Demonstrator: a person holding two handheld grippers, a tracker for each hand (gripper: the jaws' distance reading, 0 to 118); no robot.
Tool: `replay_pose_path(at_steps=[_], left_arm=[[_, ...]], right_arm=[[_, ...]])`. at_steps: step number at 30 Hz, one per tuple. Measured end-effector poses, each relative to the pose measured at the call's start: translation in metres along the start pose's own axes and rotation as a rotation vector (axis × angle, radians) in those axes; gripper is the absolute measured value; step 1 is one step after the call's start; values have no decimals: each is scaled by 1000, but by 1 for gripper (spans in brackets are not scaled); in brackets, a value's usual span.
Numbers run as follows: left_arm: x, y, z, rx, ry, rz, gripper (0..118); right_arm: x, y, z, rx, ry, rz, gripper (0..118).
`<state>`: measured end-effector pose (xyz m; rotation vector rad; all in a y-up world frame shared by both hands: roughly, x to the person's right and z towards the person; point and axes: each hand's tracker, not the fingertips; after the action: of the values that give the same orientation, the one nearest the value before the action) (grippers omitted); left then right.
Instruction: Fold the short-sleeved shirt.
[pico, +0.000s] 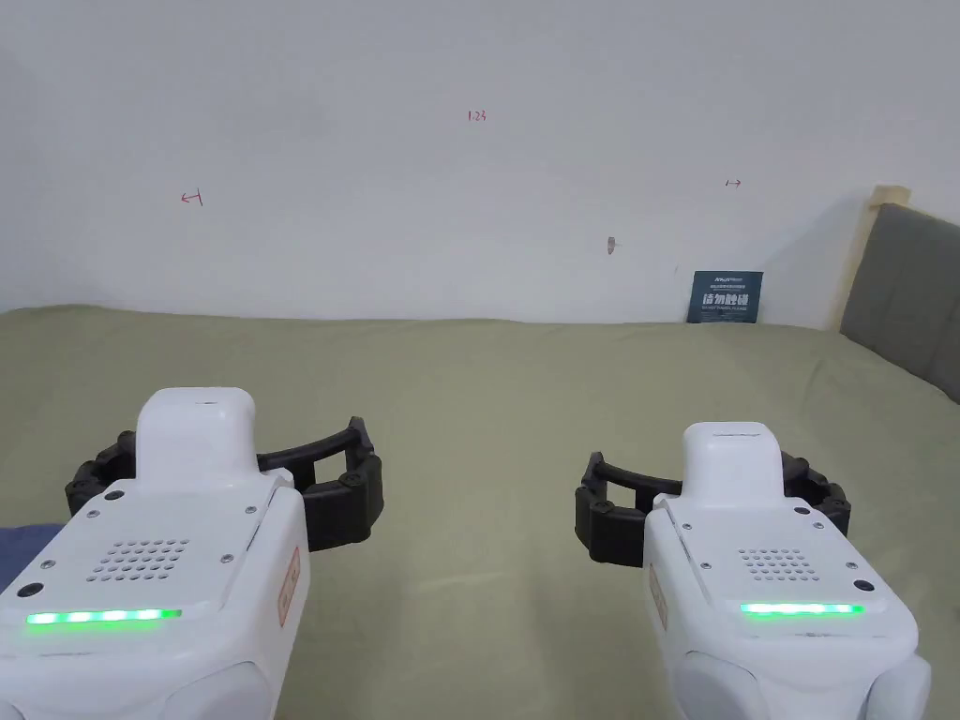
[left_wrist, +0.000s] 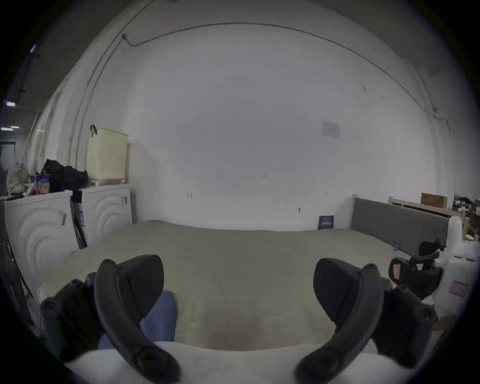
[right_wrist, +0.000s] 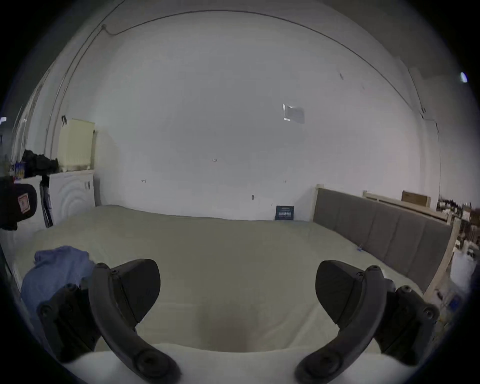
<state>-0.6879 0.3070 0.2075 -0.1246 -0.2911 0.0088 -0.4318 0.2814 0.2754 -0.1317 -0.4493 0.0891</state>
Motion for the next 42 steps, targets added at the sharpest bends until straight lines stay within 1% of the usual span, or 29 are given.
replay_pose_path(at_steps=[1, 2, 3, 4, 5, 6, 7, 8, 9, 10, 11, 12, 13, 15, 18, 20, 22, 24, 27, 30, 33, 34, 36, 37, 39, 41, 42], left_arm=[[1, -1, 1, -14, 32, -10, 118], [1, -2, 2, -1, 34, -9, 117], [1, -4, 4, 7, 20, -7, 117], [-1, -4, 5, 13, -9, 3, 116], [-1, -3, 5, -3, -21, 8, 115], [0, -3, 4, -19, -21, 1, 115], [1, -3, 4, -22, -21, -8, 113], [2, -3, 3, -27, -25, -22, 104], [3, -5, 4, -20, -28, -35, 86], [4, -6, 5, -7, -16, -38, 53], [6, -7, 4, -3, -3, -35, 13], [6, -8, 1, 2, 16, -29, 3], [6, -8, -2, -18, 39, -33, 3], [5, -7, -4, -28, 5, -42, 2], [5, -9, -4, -44, 3, -18, 1], [1, -8, -6, -53, -14, 18, 0], [0, -8, -7, -58, -11, 23, 0], [-1, -8, -11, -70, 8, 9, 0], [-4, -7, -9, -66, -5, 26, 0], [-9, -3, -8, -61, -10, 42, 0], [-26, 3, 0, -43, 38, 55, 0], [-36, 5, 4, -35, 75, 70, 0], [-58, 9, 15, -30, 142, 75, 0], [-69, 9, 22, -24, 171, 73, 0], [-91, 9, 37, -23, 264, 74, 0], [-117, 7, 54, -17, 322, 107, 0], [-127, 7, 61, -23, 350, 126, 0]], right_arm=[[-1, 0, 2, 14, -7, 8, 113], [-2, 0, 4, 30, -8, 11, 102], [-2, 1, 7, 39, 0, 11, 83], [-3, 1, 8, 49, -3, 3, 59], [-1, 1, 9, 49, -1, -3, 27], [-1, 3, 8, 42, 1, -5, 14], [-2, 3, 7, 32, -5, -2, 9], [0, 1, 7, 33, -15, 0, 3], [1, 1, 8, 39, -14, -5, 0], [2, 1, 9, 41, -10, -13, 0], [3, 2, 10, 40, -12, -18, 0], [4, 4, 9, 36, -12, -24, 0], [5, 3, 9, 33, -9, -26, 0], [8, 3, 10, 32, -16, -39, 0], [12, 3, 7, 22, -23, -77, 0], [14, 3, 5, 14, -24, -80, 0], [14, 3, 4, 9, -33, -76, 0], [16, 3, 4, 9, -27, -89, 0], [14, 4, 3, 8, -31, -89, 0], [11, 6, 2, 7, -7, -89, 0], [-3, 11, 0, 12, 50, -76, 0], [-10, 13, -2, 14, 72, -76, 0], [-31, 19, -8, 13, 162, -83, 0], [-40, 20, -9, 13, 189, -90, 0], [-69, 24, -15, 22, 269, -86, 0], [-102, 28, -15, 11, 349, -65, 0], [-116, 29, -15, 9, 400, -71, 0]])
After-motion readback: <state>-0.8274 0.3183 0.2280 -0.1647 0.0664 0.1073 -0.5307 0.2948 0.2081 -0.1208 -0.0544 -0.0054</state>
